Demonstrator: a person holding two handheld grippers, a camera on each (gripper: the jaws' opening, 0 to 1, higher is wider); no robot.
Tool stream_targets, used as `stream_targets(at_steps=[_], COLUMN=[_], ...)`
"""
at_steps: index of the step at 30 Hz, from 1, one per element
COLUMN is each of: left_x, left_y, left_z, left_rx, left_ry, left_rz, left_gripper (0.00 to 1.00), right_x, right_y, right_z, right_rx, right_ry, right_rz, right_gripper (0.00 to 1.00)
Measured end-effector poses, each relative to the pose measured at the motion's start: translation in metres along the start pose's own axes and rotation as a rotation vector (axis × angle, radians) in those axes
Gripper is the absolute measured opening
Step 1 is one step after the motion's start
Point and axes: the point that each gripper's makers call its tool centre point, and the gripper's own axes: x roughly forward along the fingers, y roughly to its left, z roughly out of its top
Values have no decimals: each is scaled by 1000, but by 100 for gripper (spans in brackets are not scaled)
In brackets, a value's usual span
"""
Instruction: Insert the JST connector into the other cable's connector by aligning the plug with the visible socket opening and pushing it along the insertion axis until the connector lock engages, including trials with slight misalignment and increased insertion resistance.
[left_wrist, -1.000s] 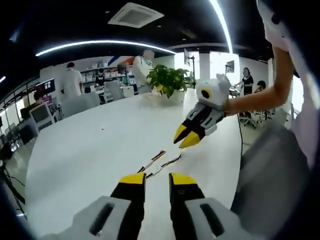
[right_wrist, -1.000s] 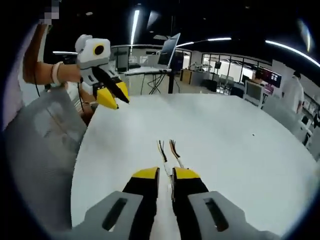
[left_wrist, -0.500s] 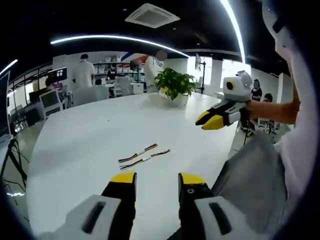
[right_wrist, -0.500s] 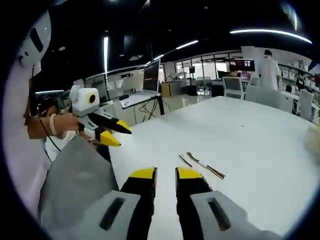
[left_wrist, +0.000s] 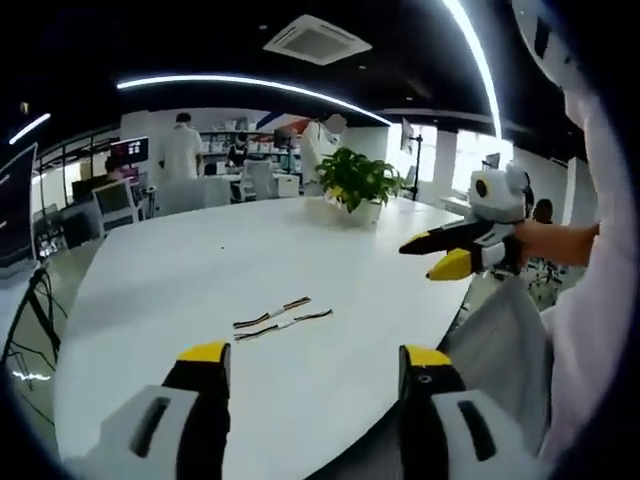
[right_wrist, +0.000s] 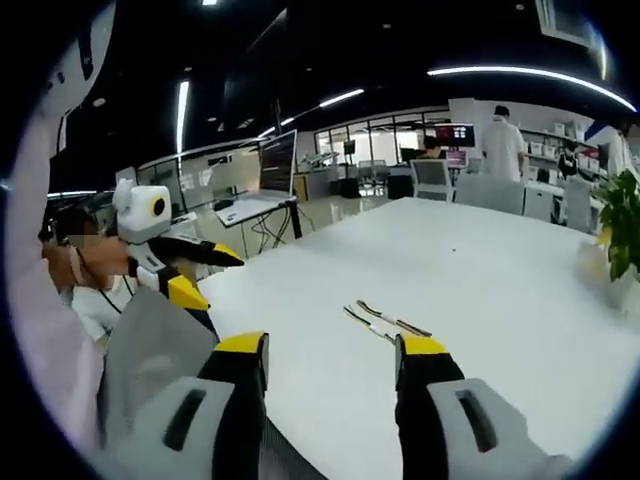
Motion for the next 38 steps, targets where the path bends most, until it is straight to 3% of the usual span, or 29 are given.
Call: stream_targets(at_steps=[5, 8, 10, 12, 18, 21, 24, 26, 30, 32, 38], left_x=[9, 13, 13, 15, 14, 15, 15, 15, 20, 20, 19], left_y=[-1, 1, 11, 15, 16, 17, 16, 18, 10, 12, 11], left_z=[-10, -16, -30, -41, -36, -44, -49, -55, -55, -54, -57], left_rx=[-35, -55, -85, -80, -114, -127, -78, -18, -42, -59, -55], left_ry=[40, 31, 88, 106, 98, 127, 139, 178, 176, 165, 182], left_rz=[1, 20, 80, 80, 87, 88, 85, 105, 67, 69, 72], left_gripper=[81, 80, 77, 78, 83, 86, 86, 86, 86, 86, 81], right_x=[1, 1, 0, 0, 3, 6, 9, 12, 22, 22, 28], right_y=[-3, -7, -11, -14, -21, -24, -24, -25, -29, -28, -26], right_z=[-8, -12, -18, -24, -34, -41, -45, -50, -63, -76, -72], right_rx=[86, 88, 91, 125, 117, 116, 101, 84, 87, 102, 132], right_ry=[17, 26, 46, 58, 104, 138, 154, 174, 218, 277, 231], right_rz=[-42, -76, -106, -125, -172, -185, -190, -196, -194, -185, -167], right_gripper=[64, 72, 74, 77, 81, 83, 83, 83, 81, 80, 82])
